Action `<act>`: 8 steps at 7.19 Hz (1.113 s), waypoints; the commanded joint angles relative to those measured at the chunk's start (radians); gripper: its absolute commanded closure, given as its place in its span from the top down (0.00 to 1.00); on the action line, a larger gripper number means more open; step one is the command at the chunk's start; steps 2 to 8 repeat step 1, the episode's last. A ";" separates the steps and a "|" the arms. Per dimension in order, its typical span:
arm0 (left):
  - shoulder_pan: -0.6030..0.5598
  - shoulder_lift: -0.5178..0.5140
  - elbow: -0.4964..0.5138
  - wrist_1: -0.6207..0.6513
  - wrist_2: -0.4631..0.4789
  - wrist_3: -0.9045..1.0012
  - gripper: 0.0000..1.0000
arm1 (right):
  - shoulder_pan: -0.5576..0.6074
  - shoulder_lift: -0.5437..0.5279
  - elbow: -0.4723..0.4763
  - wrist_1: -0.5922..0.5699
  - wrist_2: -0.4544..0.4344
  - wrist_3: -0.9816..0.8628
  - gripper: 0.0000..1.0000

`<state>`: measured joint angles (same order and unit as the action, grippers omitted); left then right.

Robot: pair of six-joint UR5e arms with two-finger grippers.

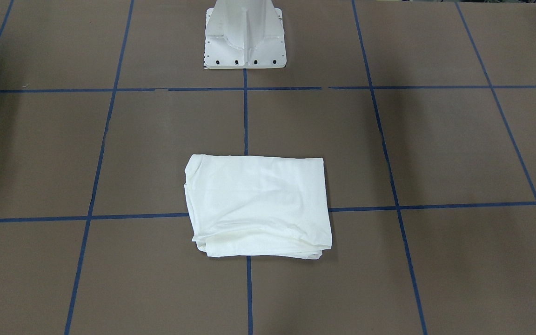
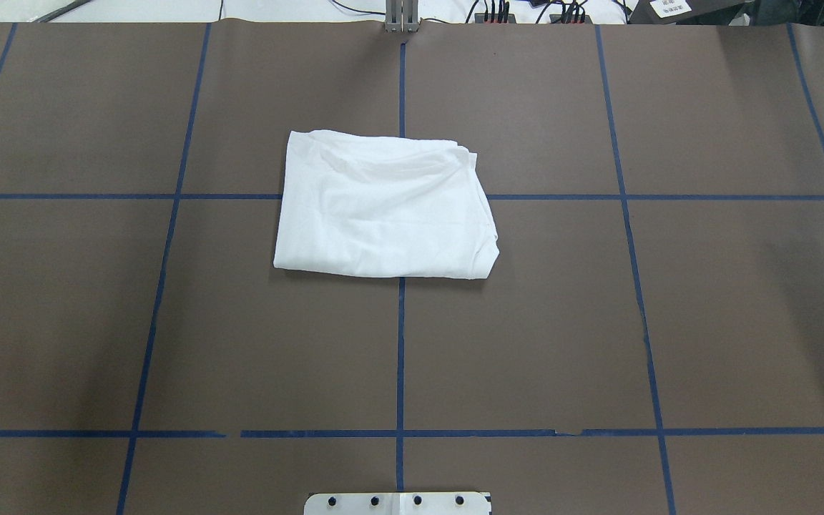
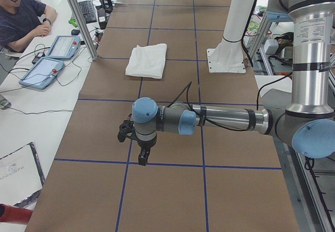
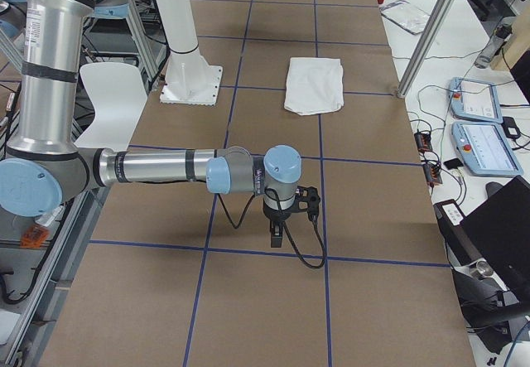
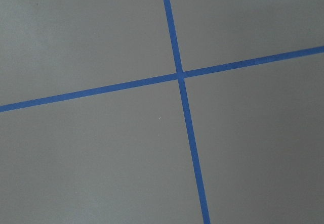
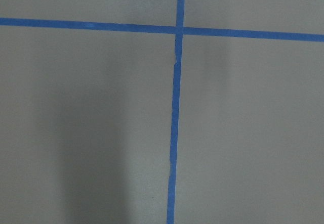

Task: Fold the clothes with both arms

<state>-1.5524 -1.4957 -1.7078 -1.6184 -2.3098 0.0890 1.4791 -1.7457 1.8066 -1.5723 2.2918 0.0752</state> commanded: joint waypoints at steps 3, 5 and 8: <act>0.002 0.000 0.000 0.000 0.000 -0.002 1.00 | 0.000 0.000 0.000 0.000 0.000 0.000 1.00; 0.002 0.000 0.000 0.000 0.000 -0.002 1.00 | 0.000 0.000 0.000 0.000 0.000 0.000 1.00; 0.002 0.000 0.000 0.000 0.000 -0.002 1.00 | 0.000 0.000 0.000 0.000 0.000 0.000 1.00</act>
